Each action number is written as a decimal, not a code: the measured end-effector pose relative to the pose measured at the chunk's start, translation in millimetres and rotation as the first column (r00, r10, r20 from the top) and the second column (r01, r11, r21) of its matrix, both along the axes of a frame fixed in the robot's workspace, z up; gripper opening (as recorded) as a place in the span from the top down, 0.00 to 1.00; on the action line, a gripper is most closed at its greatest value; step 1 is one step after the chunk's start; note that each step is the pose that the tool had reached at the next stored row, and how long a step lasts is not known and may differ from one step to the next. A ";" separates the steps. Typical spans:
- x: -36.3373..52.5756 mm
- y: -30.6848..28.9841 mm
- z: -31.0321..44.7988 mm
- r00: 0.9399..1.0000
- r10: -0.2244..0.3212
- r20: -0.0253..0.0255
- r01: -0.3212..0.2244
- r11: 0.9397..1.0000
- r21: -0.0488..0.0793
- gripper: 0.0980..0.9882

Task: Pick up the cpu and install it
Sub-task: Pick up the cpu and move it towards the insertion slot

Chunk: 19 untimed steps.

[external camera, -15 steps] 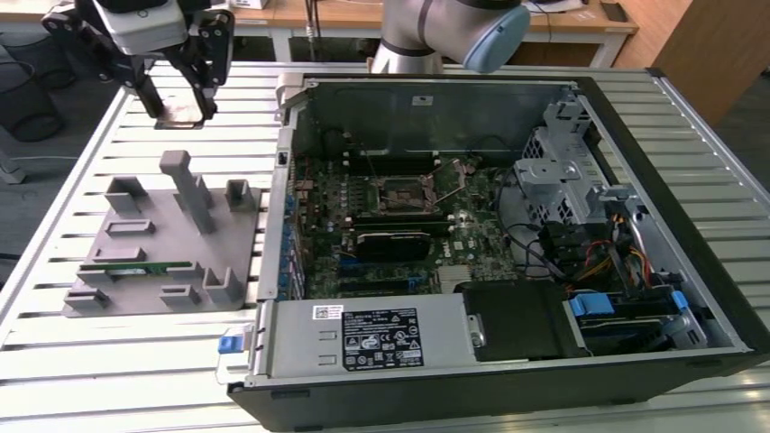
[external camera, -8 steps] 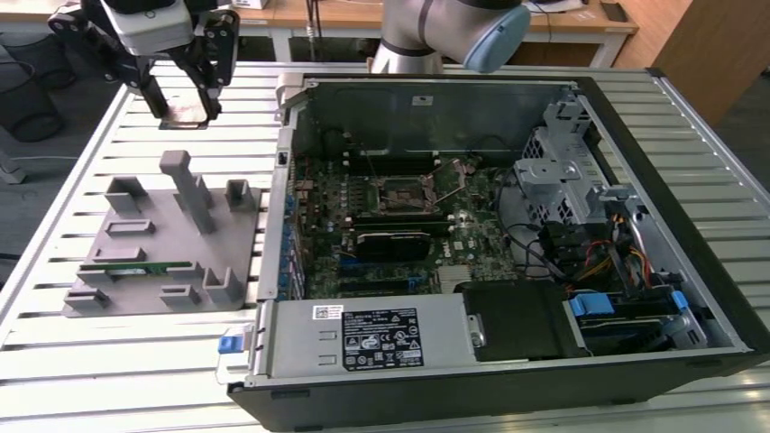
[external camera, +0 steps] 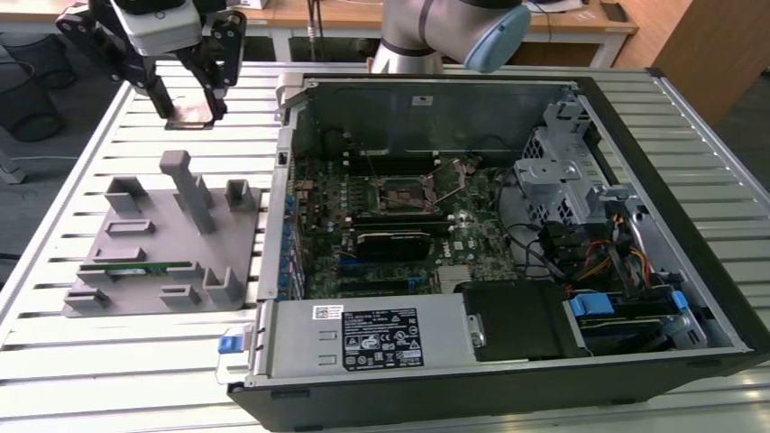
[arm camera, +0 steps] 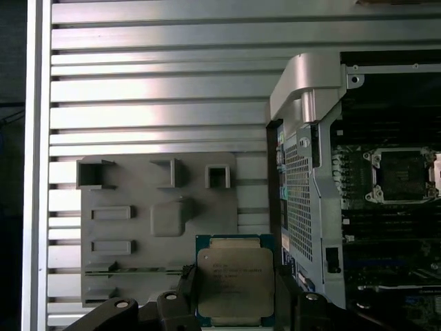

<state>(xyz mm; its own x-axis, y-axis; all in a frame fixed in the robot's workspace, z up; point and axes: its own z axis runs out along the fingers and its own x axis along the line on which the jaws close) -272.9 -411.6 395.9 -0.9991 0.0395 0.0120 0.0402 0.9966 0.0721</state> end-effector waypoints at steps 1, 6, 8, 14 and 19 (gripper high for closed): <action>0.7 0.0 0.0 1.000 0.000 0.000 0.000 1.000 0.000 0.51; 4.2 0.0 -0.3 1.000 0.000 0.000 0.000 1.000 0.000 0.51; 5.6 0.0 -0.3 1.000 0.000 0.000 0.000 1.000 0.000 0.51; 9.6 0.0 -0.7 1.000 0.000 0.000 0.000 1.000 0.000 0.51; 13.2 0.0 -0.9 1.000 0.000 0.000 0.000 1.000 0.000 0.51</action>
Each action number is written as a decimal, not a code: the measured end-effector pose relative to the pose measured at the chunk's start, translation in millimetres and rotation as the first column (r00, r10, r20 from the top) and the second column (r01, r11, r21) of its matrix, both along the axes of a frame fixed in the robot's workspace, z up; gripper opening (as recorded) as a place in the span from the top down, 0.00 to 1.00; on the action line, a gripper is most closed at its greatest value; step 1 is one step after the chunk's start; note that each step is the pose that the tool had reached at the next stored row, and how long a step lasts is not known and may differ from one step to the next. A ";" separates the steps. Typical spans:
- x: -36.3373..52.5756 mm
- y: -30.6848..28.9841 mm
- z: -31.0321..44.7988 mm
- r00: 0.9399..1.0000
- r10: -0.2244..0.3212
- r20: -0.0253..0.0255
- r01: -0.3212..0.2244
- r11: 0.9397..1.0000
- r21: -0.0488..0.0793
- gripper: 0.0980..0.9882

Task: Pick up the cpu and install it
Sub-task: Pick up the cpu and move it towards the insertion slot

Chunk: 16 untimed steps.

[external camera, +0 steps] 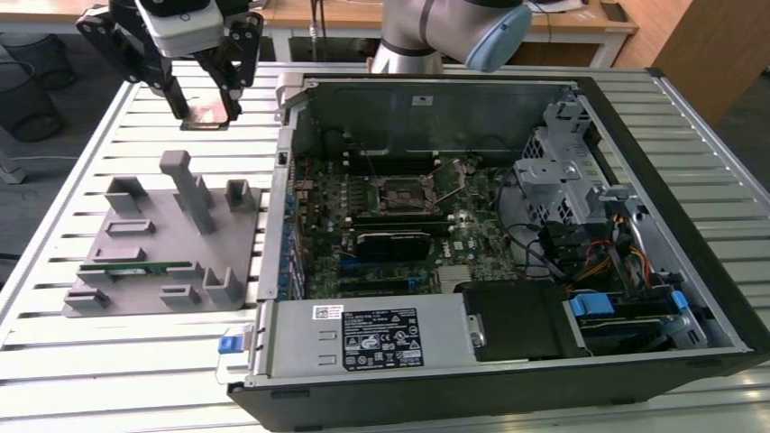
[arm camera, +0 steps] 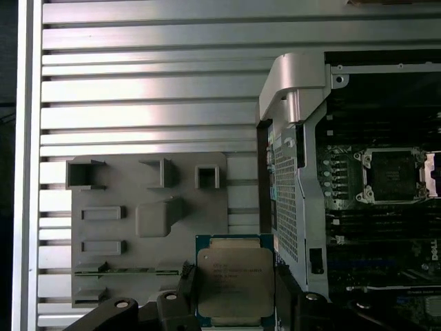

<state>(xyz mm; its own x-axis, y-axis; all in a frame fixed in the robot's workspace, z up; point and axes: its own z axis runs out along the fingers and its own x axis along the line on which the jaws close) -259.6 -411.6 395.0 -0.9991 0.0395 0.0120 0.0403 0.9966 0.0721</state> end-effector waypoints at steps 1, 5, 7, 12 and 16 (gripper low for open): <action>0.8 0.0 0.0 1.000 0.000 0.000 0.000 1.000 0.000 0.51; 3.5 0.0 -0.2 1.000 0.000 0.000 0.000 1.000 0.000 0.51; 5.0 0.0 -0.3 1.000 0.000 0.000 0.000 1.000 0.000 0.51; 8.7 0.0 -0.5 1.000 0.000 0.000 0.000 1.000 0.000 0.51; 11.6 0.0 -0.7 1.000 0.000 0.000 0.000 1.000 0.000 0.51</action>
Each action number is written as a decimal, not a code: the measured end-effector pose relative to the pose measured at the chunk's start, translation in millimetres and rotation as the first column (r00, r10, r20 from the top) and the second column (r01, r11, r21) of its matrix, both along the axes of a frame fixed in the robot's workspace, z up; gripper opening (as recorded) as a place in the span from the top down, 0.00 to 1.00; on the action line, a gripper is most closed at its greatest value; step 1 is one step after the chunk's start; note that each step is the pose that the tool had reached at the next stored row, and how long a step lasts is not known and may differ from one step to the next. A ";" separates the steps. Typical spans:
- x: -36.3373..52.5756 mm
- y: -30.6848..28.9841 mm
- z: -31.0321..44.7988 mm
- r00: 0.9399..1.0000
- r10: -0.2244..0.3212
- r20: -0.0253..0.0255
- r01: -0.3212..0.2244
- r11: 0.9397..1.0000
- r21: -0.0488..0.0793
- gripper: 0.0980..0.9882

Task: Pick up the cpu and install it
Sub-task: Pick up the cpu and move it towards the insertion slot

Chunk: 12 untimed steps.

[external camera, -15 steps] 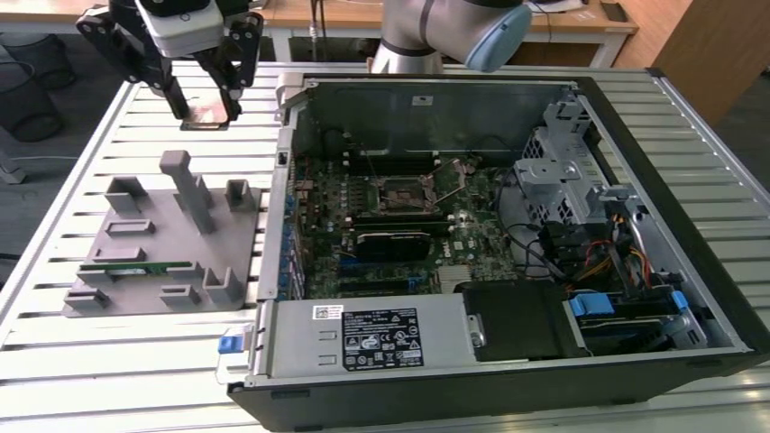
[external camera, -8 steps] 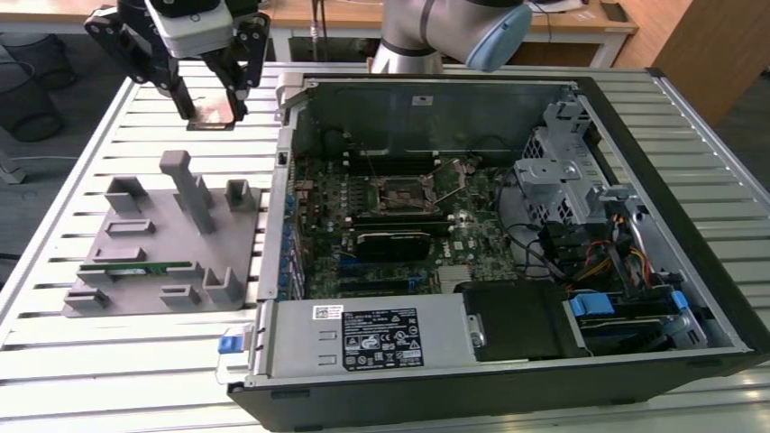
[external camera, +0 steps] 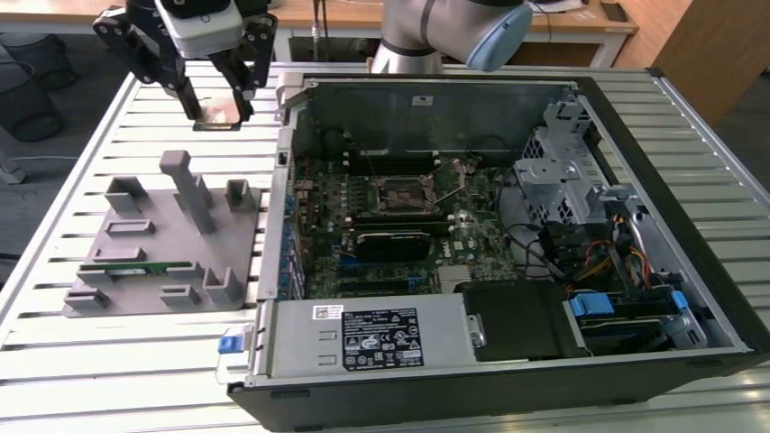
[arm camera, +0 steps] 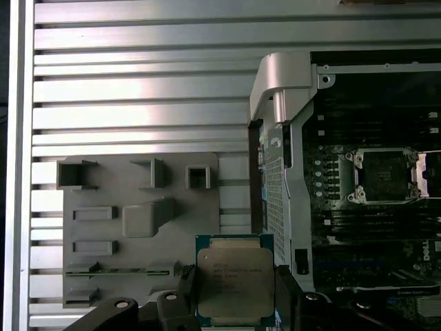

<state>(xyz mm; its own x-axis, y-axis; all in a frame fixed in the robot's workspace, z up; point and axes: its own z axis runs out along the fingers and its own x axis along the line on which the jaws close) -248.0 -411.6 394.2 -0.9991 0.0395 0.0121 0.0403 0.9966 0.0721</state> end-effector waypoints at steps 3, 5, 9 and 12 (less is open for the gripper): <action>2.1 0.0 -0.1 1.000 0.000 0.000 0.000 1.000 0.000 0.51; 3.4 0.0 -0.3 1.000 0.000 0.000 0.000 1.000 0.000 0.51; 5.6 0.0 -0.4 1.000 0.000 0.000 0.000 1.000 0.000 0.51; 7.1 0.0 -0.7 1.000 0.000 0.000 0.000 1.000 0.000 0.51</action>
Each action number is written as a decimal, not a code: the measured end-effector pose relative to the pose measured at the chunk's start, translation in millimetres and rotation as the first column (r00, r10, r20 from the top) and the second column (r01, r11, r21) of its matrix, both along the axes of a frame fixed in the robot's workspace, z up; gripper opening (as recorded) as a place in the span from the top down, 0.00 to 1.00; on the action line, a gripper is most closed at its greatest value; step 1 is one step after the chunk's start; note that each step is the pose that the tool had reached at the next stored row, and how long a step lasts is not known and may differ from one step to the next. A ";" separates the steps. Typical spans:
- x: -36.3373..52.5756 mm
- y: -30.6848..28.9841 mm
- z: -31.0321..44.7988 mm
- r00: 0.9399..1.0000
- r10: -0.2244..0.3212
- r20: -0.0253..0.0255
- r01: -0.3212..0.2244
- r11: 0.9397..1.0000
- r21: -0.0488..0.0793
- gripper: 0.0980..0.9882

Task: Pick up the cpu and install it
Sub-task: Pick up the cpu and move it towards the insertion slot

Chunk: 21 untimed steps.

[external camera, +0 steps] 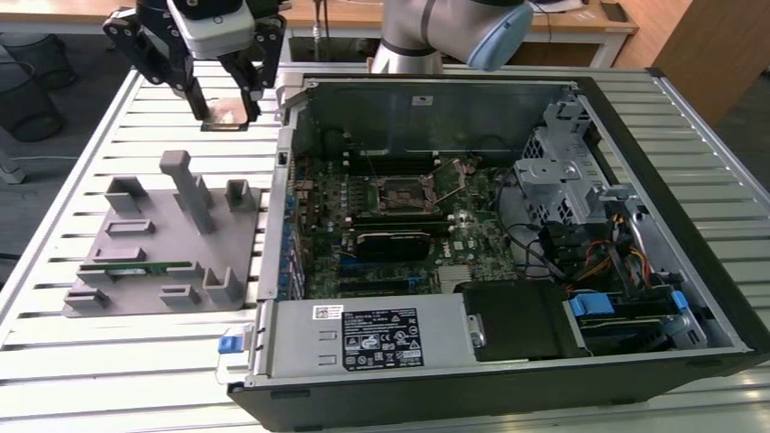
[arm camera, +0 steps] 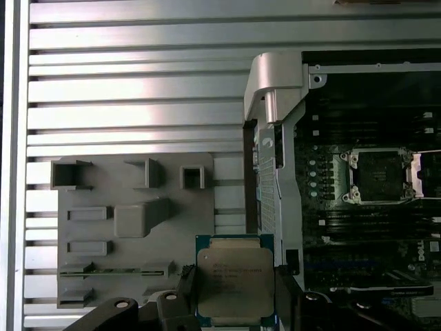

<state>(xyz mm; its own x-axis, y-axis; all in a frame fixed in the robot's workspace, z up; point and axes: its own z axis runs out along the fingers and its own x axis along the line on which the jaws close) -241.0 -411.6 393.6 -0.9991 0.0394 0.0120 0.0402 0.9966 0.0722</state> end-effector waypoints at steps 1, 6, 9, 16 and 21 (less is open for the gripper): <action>0.6 0.0 0.0 1.000 0.000 0.000 0.000 1.000 0.000 0.51; 3.4 0.0 -0.3 1.000 0.000 0.000 0.000 1.000 0.000 0.51; 5.2 0.0 -0.4 1.000 0.000 0.000 0.000 1.000 0.000 0.51; 10.7 0.0 -0.7 1.000 0.000 0.000 0.000 1.000 0.000 0.51; 15.9 0.0 -0.9 1.000 0.000 0.000 0.000 1.000 0.000 0.51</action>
<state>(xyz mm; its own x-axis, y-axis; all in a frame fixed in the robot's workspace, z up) -225.1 -411.6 392.6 -0.9991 0.0395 0.0121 0.0402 0.9966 0.0721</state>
